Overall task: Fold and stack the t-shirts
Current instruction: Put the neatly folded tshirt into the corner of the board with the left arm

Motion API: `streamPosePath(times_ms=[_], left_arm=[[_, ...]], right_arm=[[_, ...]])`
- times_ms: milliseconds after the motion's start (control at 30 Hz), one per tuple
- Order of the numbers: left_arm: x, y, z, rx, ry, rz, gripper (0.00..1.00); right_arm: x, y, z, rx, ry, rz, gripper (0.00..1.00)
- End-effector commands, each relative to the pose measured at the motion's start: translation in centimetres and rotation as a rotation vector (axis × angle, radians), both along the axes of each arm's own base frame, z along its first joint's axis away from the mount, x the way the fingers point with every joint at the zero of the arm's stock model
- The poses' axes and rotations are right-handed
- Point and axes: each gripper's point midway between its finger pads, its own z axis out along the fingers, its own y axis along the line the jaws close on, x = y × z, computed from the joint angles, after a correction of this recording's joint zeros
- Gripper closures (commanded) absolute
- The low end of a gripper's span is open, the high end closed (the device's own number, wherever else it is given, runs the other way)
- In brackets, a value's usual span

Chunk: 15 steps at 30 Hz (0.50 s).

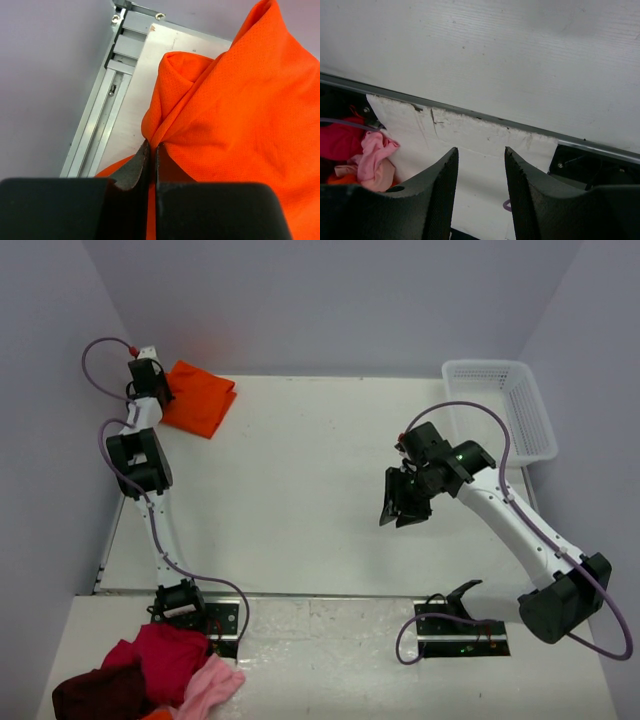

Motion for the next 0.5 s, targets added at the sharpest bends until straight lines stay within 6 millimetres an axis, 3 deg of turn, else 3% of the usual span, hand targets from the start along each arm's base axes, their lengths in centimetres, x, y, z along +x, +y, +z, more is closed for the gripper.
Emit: streamPosePath(times_ms=[0,167,467], left_arm=[[0.7,0.8,3.1,0.006,-0.060,0.072,1.00],[-1.1,1.4,2.2,0.031,-0.033,0.122,1.00],[-2.5,1.4,1.9,0.033,-0.014,0.173,1.00]], right_arm=[[0.3,0.9,0.3,0.026,-0.004,-0.010,0.56],[0.2,1.2,0.3,0.034,-0.004,-0.005,0.56],[-0.2,1.2,-0.1,0.039,0.004,-0.002,0.56]])
